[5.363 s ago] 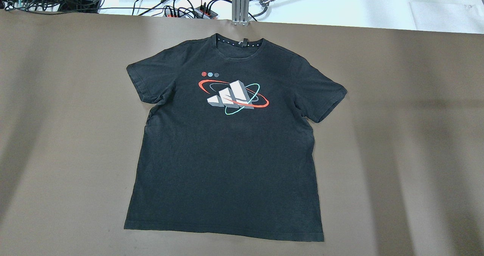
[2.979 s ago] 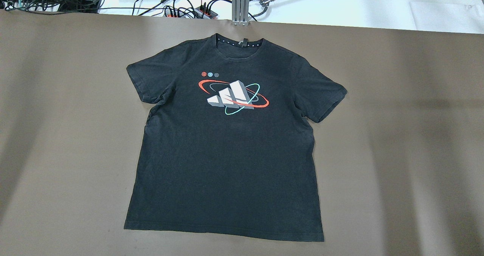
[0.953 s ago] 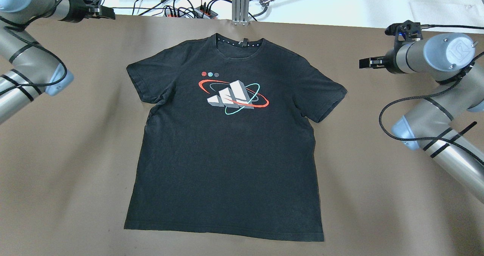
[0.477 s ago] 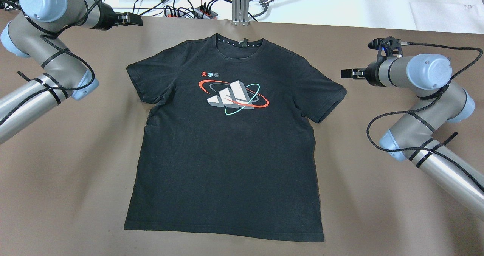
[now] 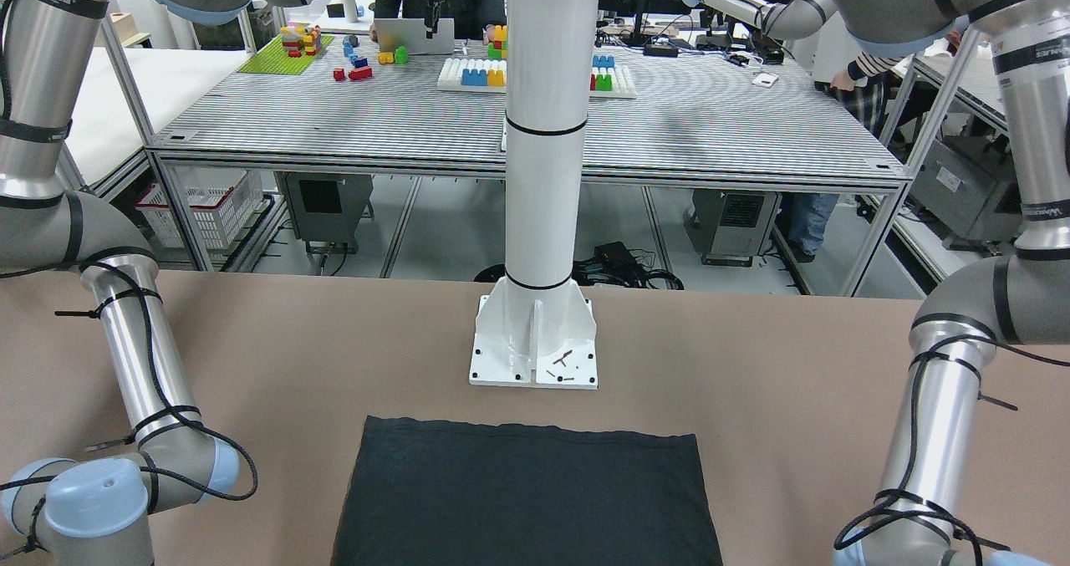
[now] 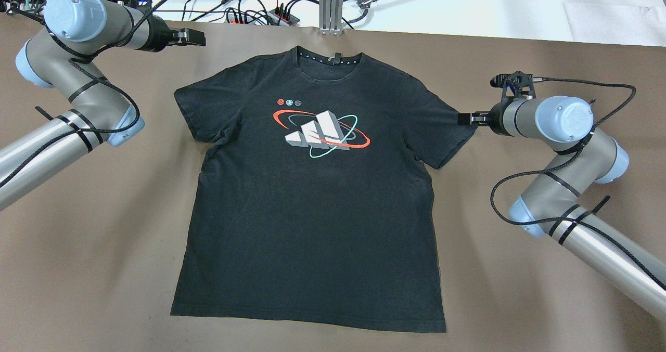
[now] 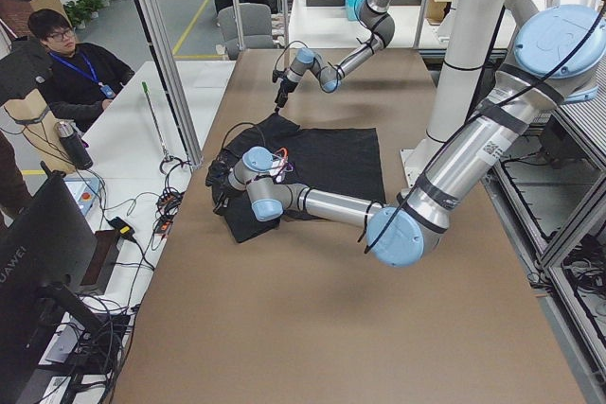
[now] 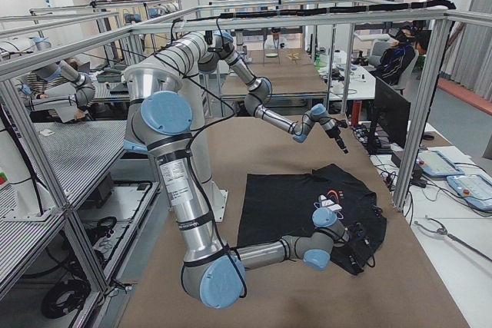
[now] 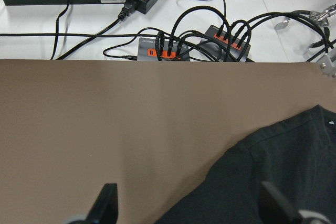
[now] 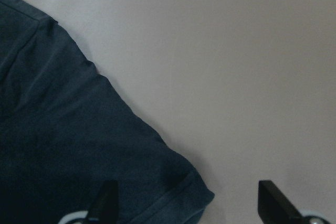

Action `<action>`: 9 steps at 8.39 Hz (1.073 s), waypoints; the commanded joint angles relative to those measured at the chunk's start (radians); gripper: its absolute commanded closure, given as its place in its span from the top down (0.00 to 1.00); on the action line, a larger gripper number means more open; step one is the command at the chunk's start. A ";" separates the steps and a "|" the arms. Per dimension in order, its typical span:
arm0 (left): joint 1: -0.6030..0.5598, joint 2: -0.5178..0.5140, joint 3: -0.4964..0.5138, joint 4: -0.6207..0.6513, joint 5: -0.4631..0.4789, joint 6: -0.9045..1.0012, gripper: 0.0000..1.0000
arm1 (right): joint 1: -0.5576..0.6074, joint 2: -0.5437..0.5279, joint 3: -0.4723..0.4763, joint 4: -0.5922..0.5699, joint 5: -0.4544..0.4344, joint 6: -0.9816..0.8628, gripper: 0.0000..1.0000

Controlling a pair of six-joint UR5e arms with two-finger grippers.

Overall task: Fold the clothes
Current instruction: 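Move both grippers down toward the shirt's sleeves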

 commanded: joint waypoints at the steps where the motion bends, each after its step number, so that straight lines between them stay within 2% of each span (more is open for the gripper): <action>1: 0.001 0.002 0.004 0.000 0.003 0.000 0.94 | -0.024 0.045 -0.090 -0.001 -0.050 0.000 0.94; 3: 0.000 0.005 0.004 0.000 0.003 0.000 0.94 | -0.030 0.071 -0.123 -0.001 -0.067 0.000 0.90; 4: 0.000 0.005 0.004 0.000 0.003 0.001 0.94 | -0.032 0.071 -0.124 -0.001 -0.067 0.001 0.72; 6: 0.000 0.005 0.002 0.000 0.003 0.007 0.94 | -0.038 0.069 -0.123 -0.001 -0.067 0.001 0.53; 8: 0.000 0.005 0.002 0.000 0.006 0.010 0.94 | -0.042 0.066 -0.112 -0.003 -0.067 0.004 0.11; 9: -0.002 0.004 0.002 0.001 0.006 0.010 0.94 | -0.042 0.066 -0.089 -0.010 -0.059 0.006 0.01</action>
